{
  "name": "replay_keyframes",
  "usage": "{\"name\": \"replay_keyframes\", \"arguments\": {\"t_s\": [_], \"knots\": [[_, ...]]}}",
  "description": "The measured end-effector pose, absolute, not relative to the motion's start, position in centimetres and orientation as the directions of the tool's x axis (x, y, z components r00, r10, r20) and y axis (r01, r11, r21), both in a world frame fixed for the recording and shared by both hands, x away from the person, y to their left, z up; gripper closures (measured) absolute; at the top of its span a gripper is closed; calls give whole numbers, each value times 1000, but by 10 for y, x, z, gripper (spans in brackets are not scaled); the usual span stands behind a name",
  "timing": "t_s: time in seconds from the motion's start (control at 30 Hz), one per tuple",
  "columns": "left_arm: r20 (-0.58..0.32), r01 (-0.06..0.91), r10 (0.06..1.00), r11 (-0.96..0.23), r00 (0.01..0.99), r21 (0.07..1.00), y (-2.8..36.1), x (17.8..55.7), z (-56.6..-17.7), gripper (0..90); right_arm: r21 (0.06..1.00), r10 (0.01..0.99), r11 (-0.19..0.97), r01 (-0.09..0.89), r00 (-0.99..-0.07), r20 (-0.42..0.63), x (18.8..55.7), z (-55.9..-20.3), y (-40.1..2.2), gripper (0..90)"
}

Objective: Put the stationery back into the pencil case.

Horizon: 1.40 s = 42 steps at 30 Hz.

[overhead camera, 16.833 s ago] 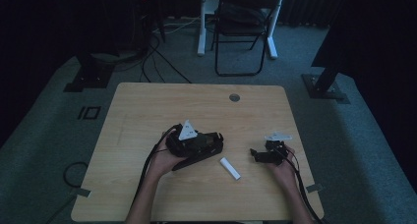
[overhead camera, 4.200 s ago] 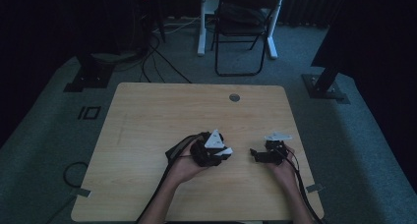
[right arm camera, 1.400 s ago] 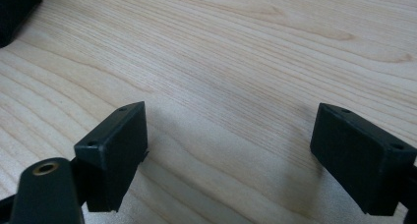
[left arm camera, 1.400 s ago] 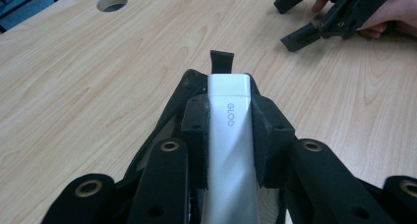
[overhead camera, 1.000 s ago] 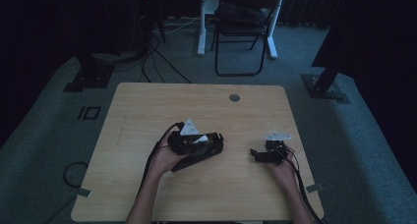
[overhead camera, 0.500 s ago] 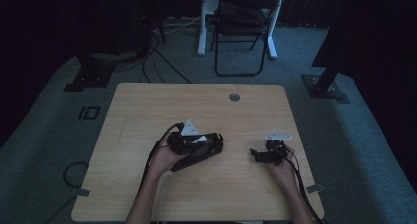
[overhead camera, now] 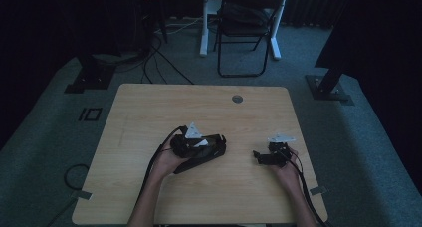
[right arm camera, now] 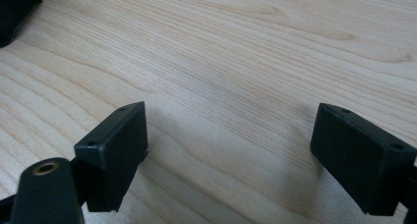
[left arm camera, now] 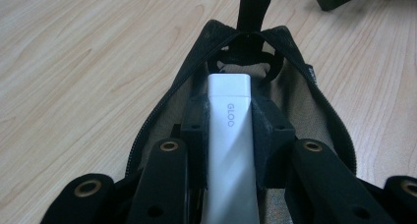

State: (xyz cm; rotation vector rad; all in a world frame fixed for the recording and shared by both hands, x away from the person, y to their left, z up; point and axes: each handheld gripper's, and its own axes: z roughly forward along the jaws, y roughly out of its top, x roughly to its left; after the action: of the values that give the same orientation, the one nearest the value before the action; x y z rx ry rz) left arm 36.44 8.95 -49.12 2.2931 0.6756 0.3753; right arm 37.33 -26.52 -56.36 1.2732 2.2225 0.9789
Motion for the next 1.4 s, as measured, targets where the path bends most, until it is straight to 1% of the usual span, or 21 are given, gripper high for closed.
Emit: {"name": "replay_keyframes", "arguments": {"t_s": [0.7,0.9,0.97,1.4], "knots": [[57,375,557,-627,828,683,89,367,-498,693,737,862,341,584,-507,3,373,-564,-265,141],[46,379,558,-620,829,687,90,367,-497,646,737,862,341,584,-507,3,373,-564,-265,141],[43,379,558,-616,829,691,90,366,-497,618,737,862,341,584,-507,3,373,-564,-265,141],[81,311,549,-582,832,751,91,349,-477,460,737,862,341,584,-507,3,373,-564,-265,141]]}}
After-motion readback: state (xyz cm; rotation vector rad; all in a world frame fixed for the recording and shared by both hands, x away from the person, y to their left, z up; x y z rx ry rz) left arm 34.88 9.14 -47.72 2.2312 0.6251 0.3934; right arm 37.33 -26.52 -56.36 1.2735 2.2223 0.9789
